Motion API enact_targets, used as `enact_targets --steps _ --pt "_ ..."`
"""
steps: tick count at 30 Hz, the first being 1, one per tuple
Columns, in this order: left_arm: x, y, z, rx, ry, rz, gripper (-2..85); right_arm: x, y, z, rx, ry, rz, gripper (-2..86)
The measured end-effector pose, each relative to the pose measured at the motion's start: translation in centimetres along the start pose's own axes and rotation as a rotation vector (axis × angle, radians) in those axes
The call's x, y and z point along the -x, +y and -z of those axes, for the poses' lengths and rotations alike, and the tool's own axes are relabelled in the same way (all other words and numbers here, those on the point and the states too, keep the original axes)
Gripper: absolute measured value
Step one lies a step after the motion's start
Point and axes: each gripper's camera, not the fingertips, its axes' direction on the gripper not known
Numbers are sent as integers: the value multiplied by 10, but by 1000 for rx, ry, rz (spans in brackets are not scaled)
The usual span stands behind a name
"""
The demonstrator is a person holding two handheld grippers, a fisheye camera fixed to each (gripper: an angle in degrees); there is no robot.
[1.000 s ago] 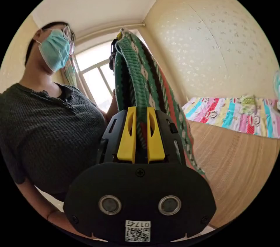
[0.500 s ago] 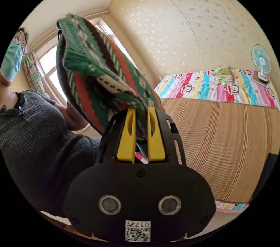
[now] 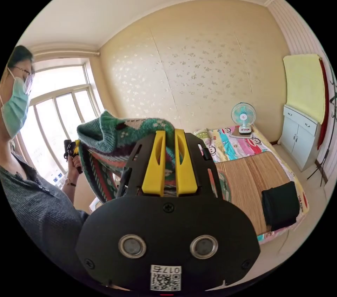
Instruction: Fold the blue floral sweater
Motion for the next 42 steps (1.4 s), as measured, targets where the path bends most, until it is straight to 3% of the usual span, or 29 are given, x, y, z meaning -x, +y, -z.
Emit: enact_targets --steps 6,10,13,15,17,20,23,27,29,32,35,38,42 --pt "-25 -22 8 22 82 -100 44 18 -20 68 -15 36 132 49" --pt "36 -87 -12 128 -38 37 44 17 -57 57 21 148 118 49" --pt "125 -133 -51 297 -157 88 43 -25 -88 -17 194 246 60 51" --pt "208 -154 -78 363 -238 167 44 -92 -105 -118 382 264 -22 52" --pt "340 -156 -94 415 -451 449 47 -146 -107 -198 504 242 -144 55" --pt "443 -106 -61 401 -710 732 36 -190 -77 -286 647 347 -185 55" --pt "475 -11 -42 474 -717 886 45 -202 -10 -327 799 385 -201 56" --pt "455 142 -54 778 -707 922 54 -219 136 -354 1046 247 -259 72" --pt "427 251 -36 936 -720 1040 55 -224 204 -361 1179 176 -313 79" --pt "381 348 28 855 -712 1315 51 -215 286 -368 1359 87 -317 92" --pt "334 402 80 781 -720 1481 46 -167 332 -386 1553 -36 4 102" --pt "296 439 114 913 -797 1626 43 -119 358 -399 1625 -32 383 116" --pt "255 444 144 850 -854 1801 42 -100 391 -417 1687 -21 592 132"
